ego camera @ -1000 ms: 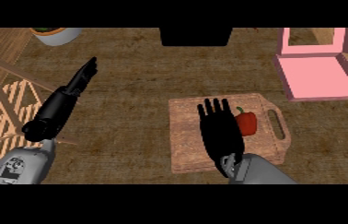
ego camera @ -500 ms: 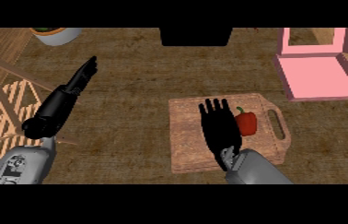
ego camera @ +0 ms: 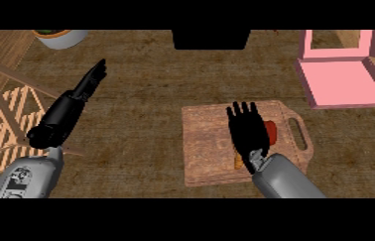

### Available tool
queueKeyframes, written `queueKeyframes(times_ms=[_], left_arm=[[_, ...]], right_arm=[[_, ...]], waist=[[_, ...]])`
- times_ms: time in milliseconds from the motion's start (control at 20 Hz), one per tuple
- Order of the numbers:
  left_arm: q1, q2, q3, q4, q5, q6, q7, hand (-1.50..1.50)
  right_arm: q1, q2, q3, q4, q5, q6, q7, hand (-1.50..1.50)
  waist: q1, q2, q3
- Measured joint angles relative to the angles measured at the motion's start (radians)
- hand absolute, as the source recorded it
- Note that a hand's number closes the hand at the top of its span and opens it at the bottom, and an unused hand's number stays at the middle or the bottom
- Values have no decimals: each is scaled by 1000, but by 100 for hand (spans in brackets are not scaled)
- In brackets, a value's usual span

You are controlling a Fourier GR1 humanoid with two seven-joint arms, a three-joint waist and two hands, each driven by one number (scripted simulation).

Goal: Pick the croissant from the cutting board and place it in the cardboard box

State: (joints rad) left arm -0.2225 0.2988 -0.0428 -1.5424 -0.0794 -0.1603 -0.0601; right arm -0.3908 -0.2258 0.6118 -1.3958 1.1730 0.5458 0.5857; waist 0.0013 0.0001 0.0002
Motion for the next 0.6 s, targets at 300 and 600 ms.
queueKeyframes(times_ms=[300, 600], left_arm=[[21, -16, 15, -8, -18, -22, -9, 0], [10, -12, 42, 13, -17, -44, -24, 0]], right_arm=[[21, 18, -18, 34, 39, -7, -70, 150], [2, 3, 6, 96, 106, -153, -201, 150]], waist=[[1, 0, 0], [2, -5, -3]])
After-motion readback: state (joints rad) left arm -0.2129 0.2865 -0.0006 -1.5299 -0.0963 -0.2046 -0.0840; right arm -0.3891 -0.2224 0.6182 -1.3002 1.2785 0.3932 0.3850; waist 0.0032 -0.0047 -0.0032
